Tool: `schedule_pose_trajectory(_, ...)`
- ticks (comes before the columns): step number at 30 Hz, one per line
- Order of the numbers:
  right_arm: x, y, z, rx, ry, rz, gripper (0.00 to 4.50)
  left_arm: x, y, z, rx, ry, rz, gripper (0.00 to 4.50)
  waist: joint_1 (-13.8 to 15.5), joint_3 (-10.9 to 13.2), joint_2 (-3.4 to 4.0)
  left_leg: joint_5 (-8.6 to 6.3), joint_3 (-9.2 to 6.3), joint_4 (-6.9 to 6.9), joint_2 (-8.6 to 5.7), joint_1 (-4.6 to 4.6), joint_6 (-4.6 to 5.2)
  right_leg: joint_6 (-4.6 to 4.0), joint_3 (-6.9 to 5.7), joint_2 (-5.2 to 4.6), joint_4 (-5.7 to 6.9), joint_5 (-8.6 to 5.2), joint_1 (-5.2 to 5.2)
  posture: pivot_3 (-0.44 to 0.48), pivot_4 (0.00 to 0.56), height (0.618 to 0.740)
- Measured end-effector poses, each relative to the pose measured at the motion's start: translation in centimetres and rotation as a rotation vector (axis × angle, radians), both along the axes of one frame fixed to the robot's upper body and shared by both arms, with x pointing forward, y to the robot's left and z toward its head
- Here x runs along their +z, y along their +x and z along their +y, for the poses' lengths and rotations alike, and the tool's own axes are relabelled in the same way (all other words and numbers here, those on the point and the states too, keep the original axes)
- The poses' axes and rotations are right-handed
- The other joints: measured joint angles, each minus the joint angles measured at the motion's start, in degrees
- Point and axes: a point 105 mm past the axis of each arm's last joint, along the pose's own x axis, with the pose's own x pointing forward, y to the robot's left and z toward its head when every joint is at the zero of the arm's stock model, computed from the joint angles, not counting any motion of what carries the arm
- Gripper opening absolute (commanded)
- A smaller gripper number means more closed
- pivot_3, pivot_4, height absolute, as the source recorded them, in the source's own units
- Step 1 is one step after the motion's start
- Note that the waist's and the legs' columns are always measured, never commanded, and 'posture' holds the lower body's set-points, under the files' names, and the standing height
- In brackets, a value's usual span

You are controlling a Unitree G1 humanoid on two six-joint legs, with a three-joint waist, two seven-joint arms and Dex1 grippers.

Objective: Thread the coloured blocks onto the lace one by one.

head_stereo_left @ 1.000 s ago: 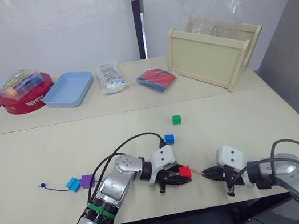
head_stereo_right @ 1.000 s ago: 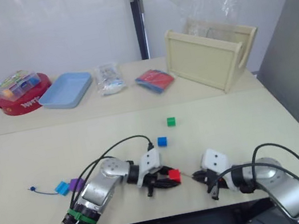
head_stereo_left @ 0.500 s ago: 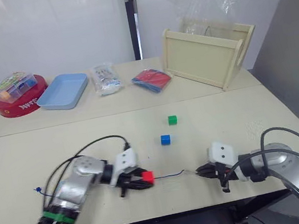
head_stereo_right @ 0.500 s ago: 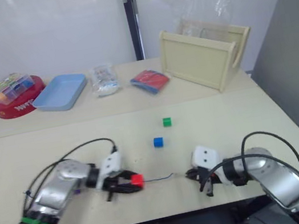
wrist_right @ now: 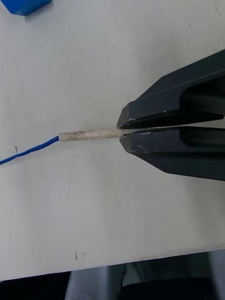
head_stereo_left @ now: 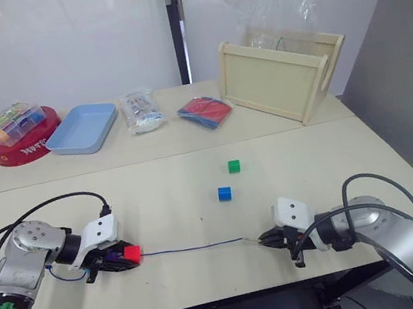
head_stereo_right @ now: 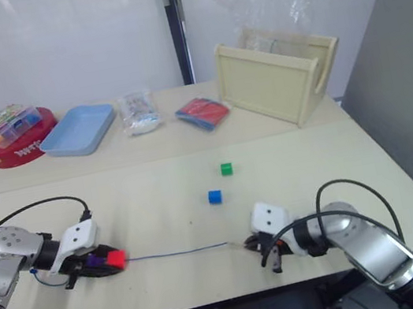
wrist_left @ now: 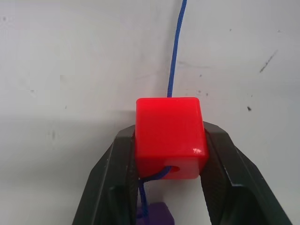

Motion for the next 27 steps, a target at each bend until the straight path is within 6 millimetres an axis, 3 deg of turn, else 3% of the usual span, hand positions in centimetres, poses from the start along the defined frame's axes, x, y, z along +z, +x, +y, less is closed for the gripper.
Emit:
schedule_pose_trajectory(2,0.0,0.0,0.0,0.001,-0.003,0.000,0.00,0.0,0.0,0.0,0.006,-0.003,0.002,1.20,-0.01,0.00,0.00,0.00,0.00,0.00,0.01,0.00,0.00,0.00,0.00,0.00,0.01,0.00,0.00,0.000,0.150,0.740)
schedule_pose_trajectory(5,0.1,0.1,0.2,0.009,-0.002,-0.004,0.00,0.1,0.0,-0.3,0.038,-0.041,0.028,2.64,0.00,0.01,0.01,0.00,0.00,0.00,0.00,-0.05,0.00,0.00,-0.01,0.00,0.02,0.00,-0.04,0.000,0.150,0.740)
schedule_pose_trajectory(7,0.2,0.2,0.5,0.018,0.001,-0.008,0.00,0.2,0.1,-0.9,0.046,-0.071,0.038,2.95,0.24,0.02,0.01,0.00,0.00,0.02,0.00,-0.09,0.00,0.00,-0.01,-0.01,0.02,0.00,-0.05,0.000,0.150,0.740)
schedule_pose_trajectory(15,-0.2,-0.1,1.9,0.052,-0.001,0.019,0.00,3.1,0.6,-8.4,-0.058,-0.310,-0.001,2.95,1.30,0.03,-0.03,0.00,-0.04,0.24,-0.08,-0.39,-0.01,0.00,-0.07,-0.09,-0.01,0.00,-0.15,0.000,0.150,0.740)
schedule_pose_trajectory(21,-0.5,0.0,2.2,0.061,-0.027,0.029,0.00,1.3,0.3,-14.6,-0.166,-0.392,0.006,2.95,1.16,0.04,-0.04,0.01,-0.05,0.25,-0.10,-0.40,-0.01,0.00,-0.07,-0.09,0.00,0.01,-0.15,0.000,0.150,0.740)
schedule_pose_trajectory(24,-0.3,0.3,2.4,0.064,-0.027,0.014,0.00,0.7,0.3,-16.8,-0.213,-0.410,0.008,2.95,1.08,0.04,-0.05,0.01,-0.05,0.27,-0.11,-0.40,-0.01,0.00,-0.05,-0.09,0.00,0.00,-0.15,0.000,0.150,0.740)
schedule_pose_trajectory(27,-0.3,0.3,2.5,0.064,-0.029,0.017,0.00,0.6,0.5,-17.6,-0.219,-0.416,0.014,2.95,0.92,0.03,-0.04,0.01,-0.06,0.25,-0.11,-0.37,-0.01,0.00,-0.05,-0.08,0.00,0.00,-0.15,0.000,0.150,0.740)
